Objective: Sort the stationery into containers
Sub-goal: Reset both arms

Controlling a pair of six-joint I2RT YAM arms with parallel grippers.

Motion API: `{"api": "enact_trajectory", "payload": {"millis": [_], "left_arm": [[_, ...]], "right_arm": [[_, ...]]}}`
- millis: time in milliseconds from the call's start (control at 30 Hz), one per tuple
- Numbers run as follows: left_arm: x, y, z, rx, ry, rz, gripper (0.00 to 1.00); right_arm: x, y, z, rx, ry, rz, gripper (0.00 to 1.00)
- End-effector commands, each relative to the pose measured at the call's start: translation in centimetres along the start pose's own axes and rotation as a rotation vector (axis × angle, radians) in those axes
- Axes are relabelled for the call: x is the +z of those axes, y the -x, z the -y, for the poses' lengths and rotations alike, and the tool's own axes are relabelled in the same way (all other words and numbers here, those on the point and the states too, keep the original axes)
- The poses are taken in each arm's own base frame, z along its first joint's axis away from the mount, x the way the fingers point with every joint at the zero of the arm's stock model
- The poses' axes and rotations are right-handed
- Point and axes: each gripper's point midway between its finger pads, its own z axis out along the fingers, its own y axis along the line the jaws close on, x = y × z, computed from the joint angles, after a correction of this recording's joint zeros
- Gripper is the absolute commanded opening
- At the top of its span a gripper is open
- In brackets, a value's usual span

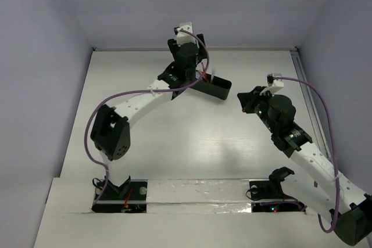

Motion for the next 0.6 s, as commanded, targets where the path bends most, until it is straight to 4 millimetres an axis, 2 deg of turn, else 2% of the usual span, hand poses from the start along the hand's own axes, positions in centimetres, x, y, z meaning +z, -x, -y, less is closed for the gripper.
{"api": "enact_trajectory", "payload": {"millis": [0,33,67,100,133,167,200,233,267,300,333,367,400,433,467,533,567], "left_arm": [[-4.3,6.9,1.6,-0.137,-0.109,0.098,0.70],[-5.9,9.4,1.1,-0.180,-0.129,0.135,0.71],[-6.8,8.4,0.9,-0.176,-0.143,0.114,0.71],[-7.8,8.9,0.8,-0.193,-0.167,0.114,0.72],[-9.9,10.9,0.5,-0.252,-0.204,0.137,0.73],[-10.6,9.2,-0.2,-0.247,-0.214,0.105,0.73],[-11.9,9.1,0.1,-0.263,-0.258,0.097,0.74],[-14.0,11.2,-0.8,-0.311,-0.290,0.137,0.76],[-14.6,9.0,-1.7,-0.311,-0.292,0.100,0.76],[-15.5,9.1,-2.4,-0.326,-0.301,0.105,0.77],[-17.4,10.4,-3.6,-0.356,-0.317,0.127,0.78],[-18.0,8.8,-4.5,-0.353,-0.308,0.099,0.78],[-18.8,8.8,-5.3,-0.357,-0.309,0.101,0.79],[-20.6,9.9,-6.6,-0.373,-0.317,0.119,0.79],[-21.1,8.9,-7.5,-0.363,-0.303,0.103,0.79],[-23.4,9.9,-9.7,-0.391,-0.294,0.128,0.79],[-23.8,9.4,-10.4,-0.387,-0.286,0.122,0.79]], "right_arm": [[-1.0,2.7,-0.5,0.002,0.015,0.106,0.00],[-1.3,3.1,-0.4,0.003,0.012,0.123,0.00],[-1.7,3.7,-0.4,0.005,0.009,0.141,0.00],[-2.6,4.5,-0.6,0.007,0.015,0.163,0.00],[-3.3,5.8,-1.1,0.015,0.027,0.198,0.00],[-3.9,6.6,-1.1,0.020,0.024,0.223,0.00],[-4.6,7.0,-1.1,0.022,0.021,0.231,0.09],[-5.8,8.2,-1.2,0.034,0.029,0.275,0.19],[-6.6,9.3,-1.0,0.063,0.007,0.315,0.30],[-7.2,9.7,-0.7,0.074,-0.006,0.333,0.53],[-7.9,10.4,-0.5,0.086,-0.014,0.363,0.63],[-9.1,11.4,-0.1,0.107,-0.029,0.414,0.72],[-9.6,11.8,0.1,0.118,-0.037,0.436,0.83],[-10.1,12.1,0.4,0.126,-0.047,0.454,0.89],[-10.8,12.5,0.8,0.136,-0.061,0.486,0.91],[-10.7,12.4,1.3,0.133,-0.076,0.506,0.92],[-10.5,12.2,1.4,0.132,-0.079,0.504,0.92]]}}
